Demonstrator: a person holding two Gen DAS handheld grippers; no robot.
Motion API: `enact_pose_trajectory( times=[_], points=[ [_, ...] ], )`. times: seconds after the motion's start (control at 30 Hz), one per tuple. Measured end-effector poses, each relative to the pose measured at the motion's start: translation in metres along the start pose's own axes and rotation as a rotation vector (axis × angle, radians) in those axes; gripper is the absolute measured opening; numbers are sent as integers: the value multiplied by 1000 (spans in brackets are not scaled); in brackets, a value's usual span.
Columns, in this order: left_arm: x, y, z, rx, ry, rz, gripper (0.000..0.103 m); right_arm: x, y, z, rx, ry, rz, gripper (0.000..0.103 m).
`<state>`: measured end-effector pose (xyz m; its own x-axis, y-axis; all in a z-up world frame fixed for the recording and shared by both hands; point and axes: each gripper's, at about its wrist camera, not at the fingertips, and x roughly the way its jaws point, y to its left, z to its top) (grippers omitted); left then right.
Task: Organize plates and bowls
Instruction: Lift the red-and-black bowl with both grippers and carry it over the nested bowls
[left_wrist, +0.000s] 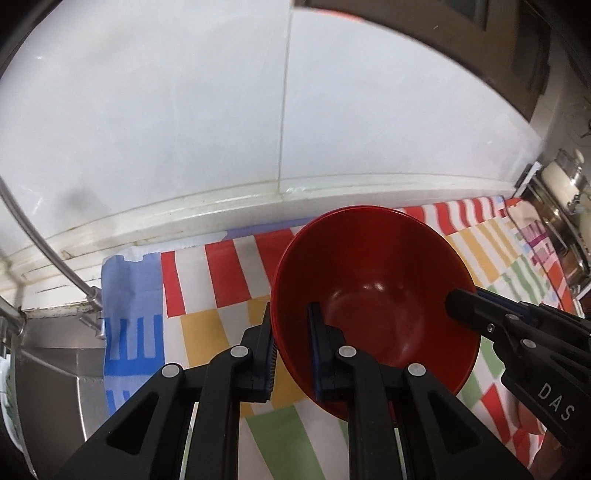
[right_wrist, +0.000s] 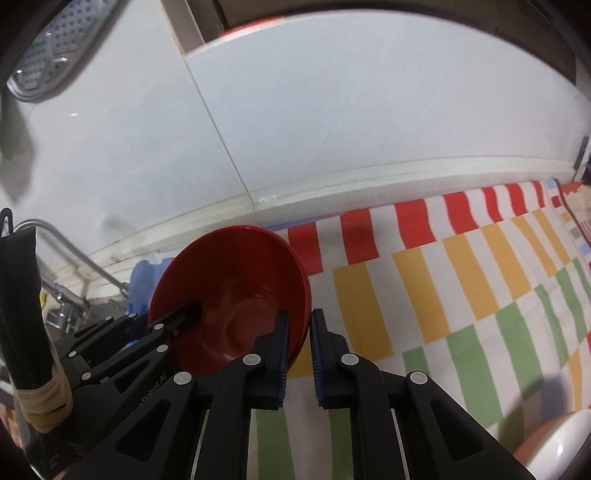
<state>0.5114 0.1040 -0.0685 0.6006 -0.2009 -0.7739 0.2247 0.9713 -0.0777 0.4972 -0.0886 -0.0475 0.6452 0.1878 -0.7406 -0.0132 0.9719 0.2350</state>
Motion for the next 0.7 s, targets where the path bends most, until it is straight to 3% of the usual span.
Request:
enact_pose_trajectory(
  times=[0.7],
  points=[
    [-102, -96, -37, 5, -116, -17, 16, -124, -30, -53, -67, -128, -4, 13]
  ],
)
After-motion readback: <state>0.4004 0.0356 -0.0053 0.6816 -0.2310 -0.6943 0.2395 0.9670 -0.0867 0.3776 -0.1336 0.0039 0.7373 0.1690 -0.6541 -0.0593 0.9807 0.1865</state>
